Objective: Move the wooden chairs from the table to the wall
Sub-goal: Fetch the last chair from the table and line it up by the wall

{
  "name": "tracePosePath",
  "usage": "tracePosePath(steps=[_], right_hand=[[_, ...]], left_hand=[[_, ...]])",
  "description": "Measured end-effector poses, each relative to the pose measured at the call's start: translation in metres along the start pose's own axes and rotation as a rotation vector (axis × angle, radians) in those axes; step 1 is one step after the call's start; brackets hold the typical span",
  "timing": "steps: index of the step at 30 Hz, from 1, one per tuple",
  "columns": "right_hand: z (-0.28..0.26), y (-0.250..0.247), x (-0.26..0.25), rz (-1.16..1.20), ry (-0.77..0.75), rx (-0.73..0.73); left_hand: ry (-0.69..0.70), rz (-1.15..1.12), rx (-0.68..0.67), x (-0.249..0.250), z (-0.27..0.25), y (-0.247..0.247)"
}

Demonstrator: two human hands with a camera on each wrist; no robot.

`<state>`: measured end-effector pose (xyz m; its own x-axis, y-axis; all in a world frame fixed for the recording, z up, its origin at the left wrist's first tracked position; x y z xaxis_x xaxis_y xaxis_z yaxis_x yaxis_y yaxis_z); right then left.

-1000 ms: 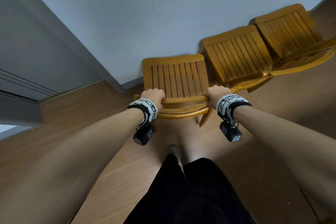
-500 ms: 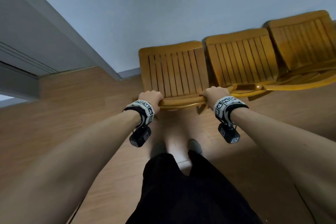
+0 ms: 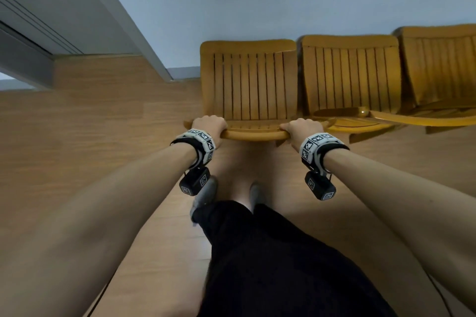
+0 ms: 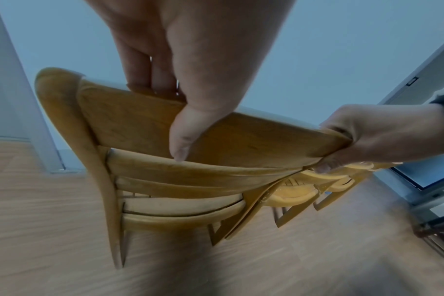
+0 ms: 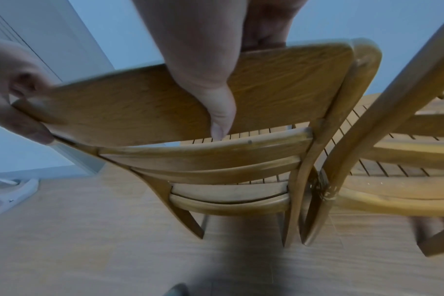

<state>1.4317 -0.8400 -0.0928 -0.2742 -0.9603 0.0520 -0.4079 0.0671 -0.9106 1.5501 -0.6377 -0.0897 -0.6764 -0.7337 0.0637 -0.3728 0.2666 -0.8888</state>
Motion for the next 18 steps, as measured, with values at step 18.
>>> tracePosePath(steps=[18], right_hand=[[-0.020, -0.001, 0.002, 0.112, 0.063, 0.043]], left_hand=[[0.038, -0.063, 0.002, 0.000, -0.012, -0.009]])
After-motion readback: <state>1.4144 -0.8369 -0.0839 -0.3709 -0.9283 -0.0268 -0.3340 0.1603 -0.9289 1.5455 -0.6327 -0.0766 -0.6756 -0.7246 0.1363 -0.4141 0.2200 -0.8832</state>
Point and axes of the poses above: each hand's wrist, its own z-axis towards the middle knuckle, its own y-axis out of the palm, x = y × z, the point moved 4 cm from there along z, towards the middle knuckle, and after that the axes turned 8 degrees about x, right-handed, at the moved point
